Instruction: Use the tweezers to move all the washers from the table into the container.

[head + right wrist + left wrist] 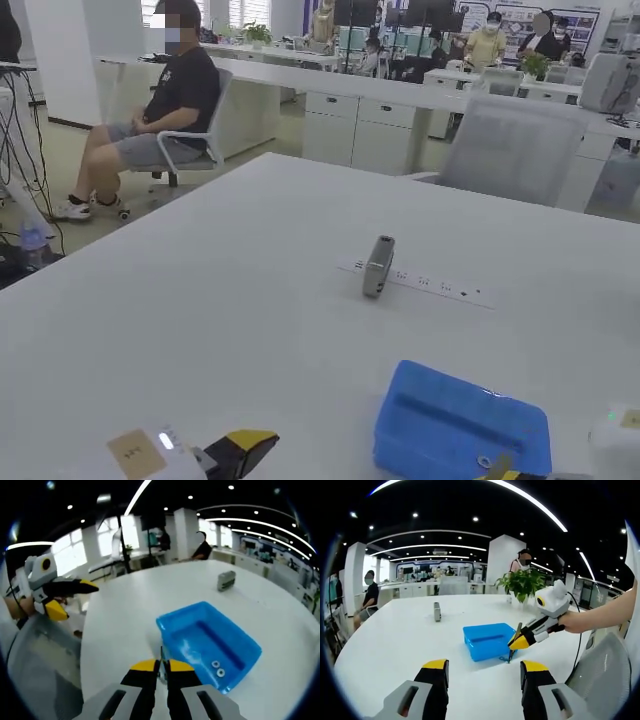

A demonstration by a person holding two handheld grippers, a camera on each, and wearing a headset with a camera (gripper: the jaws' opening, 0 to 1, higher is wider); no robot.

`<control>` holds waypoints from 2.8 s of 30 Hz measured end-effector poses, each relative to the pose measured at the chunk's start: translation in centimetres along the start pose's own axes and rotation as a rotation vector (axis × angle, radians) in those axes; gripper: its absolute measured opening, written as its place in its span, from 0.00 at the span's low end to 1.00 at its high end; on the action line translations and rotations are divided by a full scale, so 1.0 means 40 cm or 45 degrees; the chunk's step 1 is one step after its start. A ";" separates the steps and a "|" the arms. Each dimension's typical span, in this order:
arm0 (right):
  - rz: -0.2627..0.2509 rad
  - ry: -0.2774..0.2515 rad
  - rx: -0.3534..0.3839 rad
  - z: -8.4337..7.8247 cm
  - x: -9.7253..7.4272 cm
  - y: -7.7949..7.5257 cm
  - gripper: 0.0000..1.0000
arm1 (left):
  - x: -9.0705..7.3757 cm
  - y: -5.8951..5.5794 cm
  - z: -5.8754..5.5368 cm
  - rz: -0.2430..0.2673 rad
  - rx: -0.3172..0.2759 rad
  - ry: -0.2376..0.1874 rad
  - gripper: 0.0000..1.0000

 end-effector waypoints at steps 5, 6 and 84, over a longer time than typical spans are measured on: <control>-0.005 -0.001 -0.027 0.002 0.001 -0.001 0.03 | 0.001 -0.001 -0.001 -0.001 0.008 0.006 0.57; -0.005 0.002 -0.034 0.002 0.001 -0.001 0.03 | 0.001 -0.001 -0.001 -0.001 0.009 0.007 0.57; -0.163 -0.021 0.168 0.077 0.056 -0.219 0.03 | -0.003 0.001 0.003 0.004 -0.003 -0.019 0.56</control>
Point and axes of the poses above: the centre of the closed fingertips' face, and the gripper's own axes: x roughly forward along the fingers, y roughly to its left, z roughly out of its top, the point moved 7 cm from there along -x, roughly backward along the fingers, and after that the axes turned 3 degrees about y, right-handed, at the moved point
